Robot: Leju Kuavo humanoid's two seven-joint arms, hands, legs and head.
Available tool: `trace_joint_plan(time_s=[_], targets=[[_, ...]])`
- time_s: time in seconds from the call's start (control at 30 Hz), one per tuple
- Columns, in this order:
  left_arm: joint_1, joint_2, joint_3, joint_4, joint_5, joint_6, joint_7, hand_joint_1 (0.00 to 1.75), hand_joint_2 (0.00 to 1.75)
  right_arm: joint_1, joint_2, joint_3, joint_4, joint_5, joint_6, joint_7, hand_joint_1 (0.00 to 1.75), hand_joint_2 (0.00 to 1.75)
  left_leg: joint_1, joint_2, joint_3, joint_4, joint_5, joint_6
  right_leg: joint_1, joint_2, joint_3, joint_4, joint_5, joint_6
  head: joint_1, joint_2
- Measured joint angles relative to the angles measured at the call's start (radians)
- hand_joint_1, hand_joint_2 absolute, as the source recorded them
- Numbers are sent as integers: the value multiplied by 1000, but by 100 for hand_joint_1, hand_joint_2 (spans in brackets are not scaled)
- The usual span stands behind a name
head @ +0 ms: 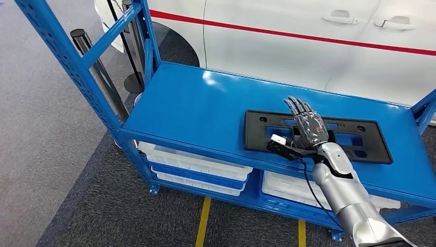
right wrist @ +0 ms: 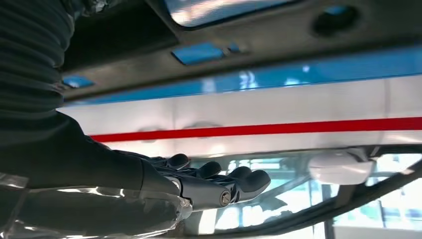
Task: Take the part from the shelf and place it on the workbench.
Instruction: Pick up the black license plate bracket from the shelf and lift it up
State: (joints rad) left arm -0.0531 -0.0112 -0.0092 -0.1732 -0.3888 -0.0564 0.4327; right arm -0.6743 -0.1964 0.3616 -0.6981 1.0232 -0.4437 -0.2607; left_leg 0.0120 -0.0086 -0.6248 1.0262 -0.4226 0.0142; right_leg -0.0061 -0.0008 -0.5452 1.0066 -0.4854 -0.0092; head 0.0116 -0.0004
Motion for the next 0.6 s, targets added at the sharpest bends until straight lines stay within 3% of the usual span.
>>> trace_joint_plan(time_s=[0.1,0.23,0.3,0.43,0.6], targets=[[-2,0,4,0,-8,2,-8,0,0,-4,8,0,80,54,-31,31,0,175,-1,3,10,0,-5,5,-1,2,9,-4,-3,12,0,0],[-3,0,10,0,-11,8,-14,0,0,-17,14,-8,157,72,-17,36,0,0,-1,3,25,0,-9,9,-1,2,22,-6,-8,26,0,0],[-2,0,15,0,-12,11,-13,0,0,-25,15,-14,185,46,11,8,0,0,-1,3,29,0,-10,9,-1,1,26,-6,-9,28,0,0],[0,0,29,0,-17,14,-2,0,0,-11,16,-71,188,-113,102,-158,0,0,0,3,30,0,-10,9,1,1,28,-6,-8,28,0,0],[2,-1,42,0,-22,13,5,0,0,32,21,-130,123,-159,149,-181,0,0,0,4,28,0,-9,9,0,4,24,-4,-6,31,0,0]])
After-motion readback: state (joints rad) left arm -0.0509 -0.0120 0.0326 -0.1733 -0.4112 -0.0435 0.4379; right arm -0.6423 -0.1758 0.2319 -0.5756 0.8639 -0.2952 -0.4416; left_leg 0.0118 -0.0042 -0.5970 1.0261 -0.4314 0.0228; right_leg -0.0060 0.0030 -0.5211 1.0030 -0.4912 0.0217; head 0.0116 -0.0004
